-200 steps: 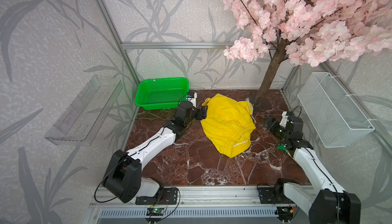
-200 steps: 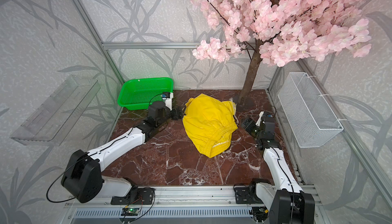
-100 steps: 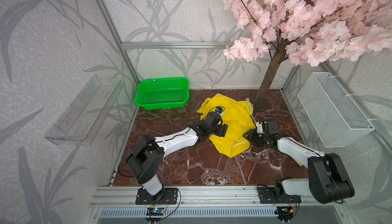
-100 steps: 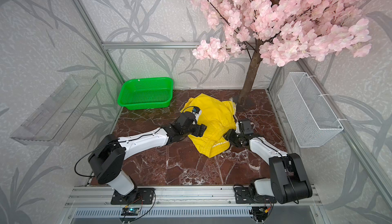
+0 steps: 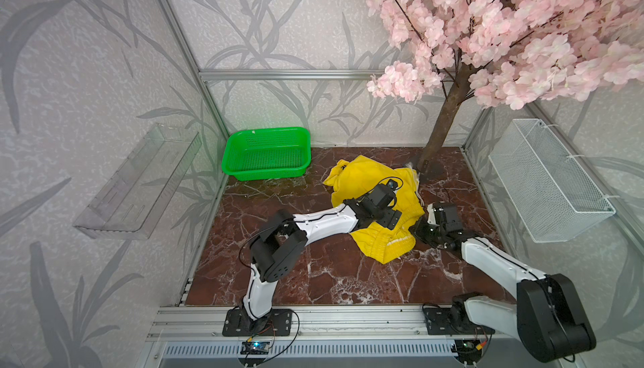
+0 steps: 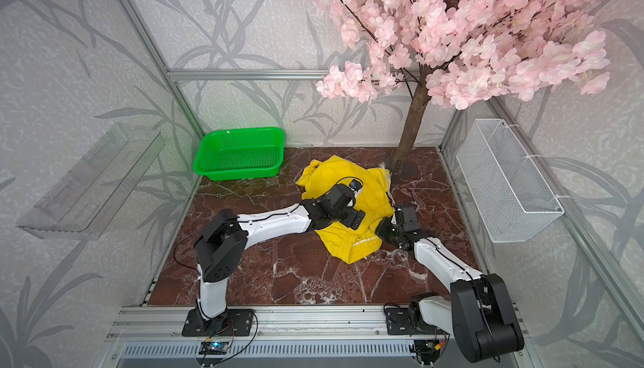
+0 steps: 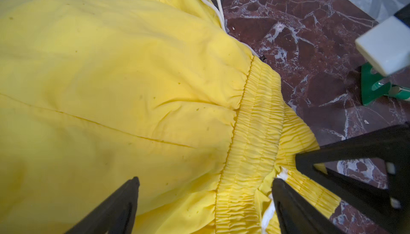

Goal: Roll up the shorts
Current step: Flatten out the shorts at the center of the board.

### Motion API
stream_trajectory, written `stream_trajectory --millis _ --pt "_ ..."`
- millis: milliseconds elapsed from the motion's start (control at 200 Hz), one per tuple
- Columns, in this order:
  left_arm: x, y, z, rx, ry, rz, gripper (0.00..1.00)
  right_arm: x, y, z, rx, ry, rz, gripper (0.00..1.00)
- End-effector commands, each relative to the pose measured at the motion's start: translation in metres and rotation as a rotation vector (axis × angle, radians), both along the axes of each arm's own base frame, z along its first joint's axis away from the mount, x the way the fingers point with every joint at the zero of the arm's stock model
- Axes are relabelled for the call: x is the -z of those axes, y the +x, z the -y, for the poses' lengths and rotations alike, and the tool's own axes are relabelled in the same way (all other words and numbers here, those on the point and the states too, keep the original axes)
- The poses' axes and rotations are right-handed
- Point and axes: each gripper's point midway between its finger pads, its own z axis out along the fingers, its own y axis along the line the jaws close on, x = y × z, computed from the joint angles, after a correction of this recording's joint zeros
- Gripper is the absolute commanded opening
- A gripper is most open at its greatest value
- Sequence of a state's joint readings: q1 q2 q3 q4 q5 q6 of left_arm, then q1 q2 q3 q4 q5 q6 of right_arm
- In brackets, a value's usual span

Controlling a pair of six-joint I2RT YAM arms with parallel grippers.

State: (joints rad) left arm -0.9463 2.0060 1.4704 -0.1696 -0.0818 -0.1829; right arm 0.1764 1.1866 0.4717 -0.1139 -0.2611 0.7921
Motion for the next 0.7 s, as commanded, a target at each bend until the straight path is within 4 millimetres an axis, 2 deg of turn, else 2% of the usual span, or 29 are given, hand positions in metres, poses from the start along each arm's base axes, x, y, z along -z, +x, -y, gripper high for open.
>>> stream_trajectory --millis 0,180,315,500,590,635,695 --pt "0.018 -0.003 0.006 0.039 0.123 0.020 0.99 0.002 -0.002 0.008 0.059 0.003 0.015 0.00" --pt "0.026 -0.011 0.029 0.107 0.115 0.027 1.00 0.002 -0.005 0.010 0.061 0.007 0.025 0.00" --pt "0.044 -0.010 0.033 0.108 0.187 0.038 1.00 -0.002 -0.005 0.010 0.063 0.012 0.045 0.00" --pt "0.052 -0.001 0.036 0.065 0.236 0.095 0.98 -0.004 -0.005 0.009 0.060 0.021 0.052 0.00" --pt "0.057 0.004 0.034 0.048 0.263 0.111 0.84 -0.006 -0.005 0.008 0.057 0.026 0.058 0.00" --pt "0.055 0.006 0.033 0.042 0.271 0.124 0.66 -0.007 -0.006 0.008 0.056 0.024 0.060 0.00" --pt "0.041 0.013 0.026 -0.001 0.283 0.157 0.40 -0.012 -0.006 0.009 0.054 0.020 0.065 0.00"
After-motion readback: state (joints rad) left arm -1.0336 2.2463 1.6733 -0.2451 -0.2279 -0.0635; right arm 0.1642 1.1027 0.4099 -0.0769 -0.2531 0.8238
